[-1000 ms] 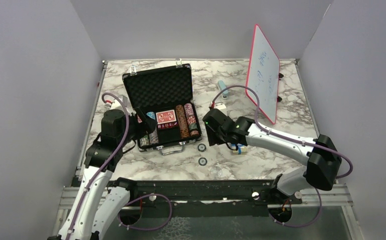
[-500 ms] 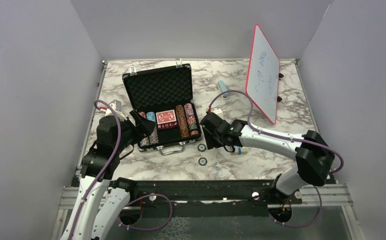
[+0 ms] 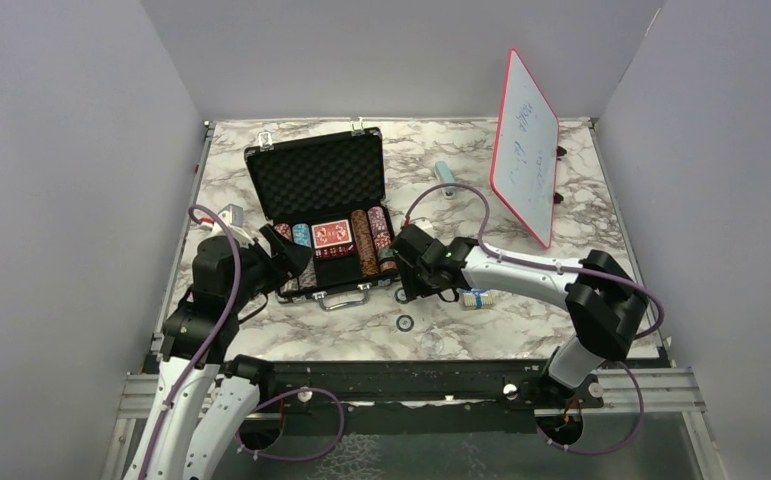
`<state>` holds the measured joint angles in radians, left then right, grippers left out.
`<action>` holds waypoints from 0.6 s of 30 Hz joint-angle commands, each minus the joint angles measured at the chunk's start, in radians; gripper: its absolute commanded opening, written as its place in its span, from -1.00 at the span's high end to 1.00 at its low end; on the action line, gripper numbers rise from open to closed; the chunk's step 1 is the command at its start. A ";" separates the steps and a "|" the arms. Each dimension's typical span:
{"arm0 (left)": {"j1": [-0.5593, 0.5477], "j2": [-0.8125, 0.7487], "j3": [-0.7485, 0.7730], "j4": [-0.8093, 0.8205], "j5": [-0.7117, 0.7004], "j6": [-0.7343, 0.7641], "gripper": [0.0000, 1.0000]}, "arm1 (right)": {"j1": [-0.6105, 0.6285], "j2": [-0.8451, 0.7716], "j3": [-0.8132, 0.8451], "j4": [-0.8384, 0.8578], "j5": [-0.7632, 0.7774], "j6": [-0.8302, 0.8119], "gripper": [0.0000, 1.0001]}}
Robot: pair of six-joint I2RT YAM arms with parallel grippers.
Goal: Pack up texas hold em set
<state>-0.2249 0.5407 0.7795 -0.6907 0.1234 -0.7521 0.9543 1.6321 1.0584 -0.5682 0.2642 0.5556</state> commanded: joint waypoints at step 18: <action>-0.004 0.067 -0.023 0.009 0.003 0.075 -0.54 | 0.005 0.166 0.066 0.098 -0.110 -0.072 -0.27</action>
<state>-0.2249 0.6121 0.7719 -0.6903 0.1326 -0.6949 0.9543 1.7538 1.0935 -0.5014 0.1883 0.5251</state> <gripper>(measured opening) 0.767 0.635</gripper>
